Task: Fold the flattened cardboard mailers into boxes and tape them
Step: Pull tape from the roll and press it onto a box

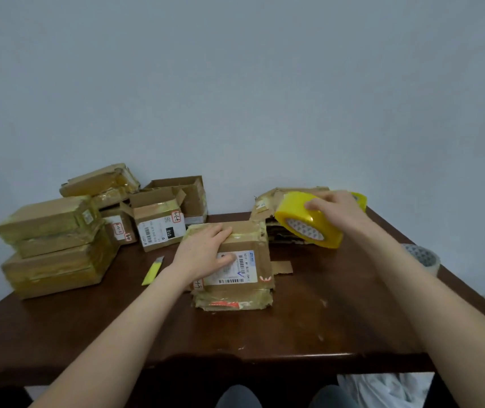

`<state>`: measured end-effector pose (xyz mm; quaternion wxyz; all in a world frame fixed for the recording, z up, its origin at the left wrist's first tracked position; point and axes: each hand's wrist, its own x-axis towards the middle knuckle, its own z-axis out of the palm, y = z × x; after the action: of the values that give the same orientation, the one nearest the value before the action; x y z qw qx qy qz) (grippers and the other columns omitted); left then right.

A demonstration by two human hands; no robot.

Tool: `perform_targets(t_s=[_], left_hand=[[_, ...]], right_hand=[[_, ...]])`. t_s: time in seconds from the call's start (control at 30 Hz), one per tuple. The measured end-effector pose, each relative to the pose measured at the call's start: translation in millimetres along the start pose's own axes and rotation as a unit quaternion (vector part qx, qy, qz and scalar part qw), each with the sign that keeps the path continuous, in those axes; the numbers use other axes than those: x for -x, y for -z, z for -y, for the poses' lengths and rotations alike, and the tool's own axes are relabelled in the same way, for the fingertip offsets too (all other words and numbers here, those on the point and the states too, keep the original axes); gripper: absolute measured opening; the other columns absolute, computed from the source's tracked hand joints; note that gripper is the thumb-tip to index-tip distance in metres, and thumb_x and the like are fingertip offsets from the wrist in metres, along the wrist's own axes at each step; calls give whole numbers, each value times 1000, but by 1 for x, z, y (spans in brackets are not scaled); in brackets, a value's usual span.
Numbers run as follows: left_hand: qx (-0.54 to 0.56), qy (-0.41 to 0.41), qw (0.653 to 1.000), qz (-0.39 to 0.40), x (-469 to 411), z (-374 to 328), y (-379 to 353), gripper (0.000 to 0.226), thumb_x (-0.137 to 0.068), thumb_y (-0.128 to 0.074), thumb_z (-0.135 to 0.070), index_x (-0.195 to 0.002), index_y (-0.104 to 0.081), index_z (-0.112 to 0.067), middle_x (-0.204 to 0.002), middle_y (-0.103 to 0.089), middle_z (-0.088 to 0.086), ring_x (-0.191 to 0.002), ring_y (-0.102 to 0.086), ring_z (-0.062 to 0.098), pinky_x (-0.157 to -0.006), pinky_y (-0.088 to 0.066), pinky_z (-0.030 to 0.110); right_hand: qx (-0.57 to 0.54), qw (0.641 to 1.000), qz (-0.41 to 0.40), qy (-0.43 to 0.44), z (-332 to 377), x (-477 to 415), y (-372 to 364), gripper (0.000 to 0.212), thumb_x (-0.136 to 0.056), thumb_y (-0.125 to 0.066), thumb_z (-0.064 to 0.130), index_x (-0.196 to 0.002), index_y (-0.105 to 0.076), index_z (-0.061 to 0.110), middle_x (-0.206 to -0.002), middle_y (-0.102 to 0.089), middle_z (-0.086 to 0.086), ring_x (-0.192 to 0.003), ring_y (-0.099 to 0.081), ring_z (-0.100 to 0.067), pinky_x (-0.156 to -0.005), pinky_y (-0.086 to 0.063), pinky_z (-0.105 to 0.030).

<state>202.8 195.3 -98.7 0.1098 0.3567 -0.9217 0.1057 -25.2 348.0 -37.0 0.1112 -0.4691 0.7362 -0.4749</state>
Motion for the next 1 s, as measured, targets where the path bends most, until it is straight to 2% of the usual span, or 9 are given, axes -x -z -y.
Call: perform_targets(t_s=[0.17, 0.23, 0.27, 0.33, 0.4, 0.43, 0.6, 0.8, 1.0], left_hand=[[26, -7, 999, 17, 1, 3, 4, 69, -94, -47, -50, -152, -21, -22, -159, -19, -2, -145, -19, 15, -115, -19, 30], [164, 31, 985, 32, -4, 10, 10, 61, -96, -48, -31, -150, -25, -16, -156, -26, 1, -142, -25, 16, -114, -22, 29], [303, 84, 949, 20, -7, 16, 14, 54, -97, -44, -21, -148, -30, -13, -153, -32, 2, -139, -31, 17, -114, -25, 30], [589, 207, 780, -31, -13, 30, 26, 44, -97, -39, -15, -140, -43, -8, -143, -48, 10, -128, -48, 21, -110, -37, 38], [741, 265, 614, -54, -19, 43, 39, 44, -99, -42, -34, -126, -53, -2, -123, -62, 15, -108, -62, 27, -91, -52, 40], [760, 272, 588, -49, -21, 48, 45, 51, -96, -44, -45, -118, -57, -1, -111, -66, 14, -96, -66, 27, -80, -55, 38], [688, 254, 675, -80, -30, 39, 46, 22, -91, -64, -26, -78, -64, -8, -69, -60, 3, -57, -59, 7, -65, -57, 26], [665, 294, 663, -178, -26, 44, 35, 27, -99, -50, -18, -74, -54, -7, -58, -55, 3, -44, -52, 7, -43, -48, 19], [652, 342, 648, -197, -18, 54, 21, 32, -97, -52, -14, -66, -50, -11, -55, -43, 0, -41, -37, 7, -37, -28, 18]], right_hand=[[-52, 997, 38, 52, 75, -31, -20, 28, -86, -62, 28, -92, -71, 1, -88, -57, -6, -71, -47, -15, -61, -36, -30], [-37, 996, 71, 48, 90, -45, -36, 35, -85, -63, 30, -96, -69, -2, -87, -54, -7, -72, -45, -18, -61, -35, -30], [-23, 995, 88, 48, 95, -51, -44, 35, -84, -63, 31, -93, -67, -3, -85, -52, -7, -73, -45, -20, -61, -34, -30], [15, 991, 117, 56, 101, -62, -57, 34, -84, -64, 33, -94, -68, 1, -88, -55, -7, -74, -47, -20, -63, -37, -31], [48, 987, 139, 68, 104, -71, -68, 34, -84, -64, 34, -102, -70, 6, -98, -60, -7, -80, -52, -20, -69, -42, -32], [59, 984, 148, 74, 106, -75, -72, 34, -84, -64, 35, -105, -70, 9, -103, -61, -7, -85, -54, -20, -72, -44, -33], [51, 976, 182, 108, 101, -82, -78, 35, -85, -67, 44, -111, -68, 22, -108, -61, 0, -95, -57, -18, -77, -47, -32], [17, 958, 270, 89, 48, -80, -72, 62, -72, -82, 30, -124, -49, 23, -116, -60, 1, -104, -59, -17, -90, -50, -36], [-109, 969, 191, 115, 53, -82, -90, 36, -73, -80, 34, -100, -57, 26, -106, -64, -5, -97, -62, -22, -79, -51, -37]])
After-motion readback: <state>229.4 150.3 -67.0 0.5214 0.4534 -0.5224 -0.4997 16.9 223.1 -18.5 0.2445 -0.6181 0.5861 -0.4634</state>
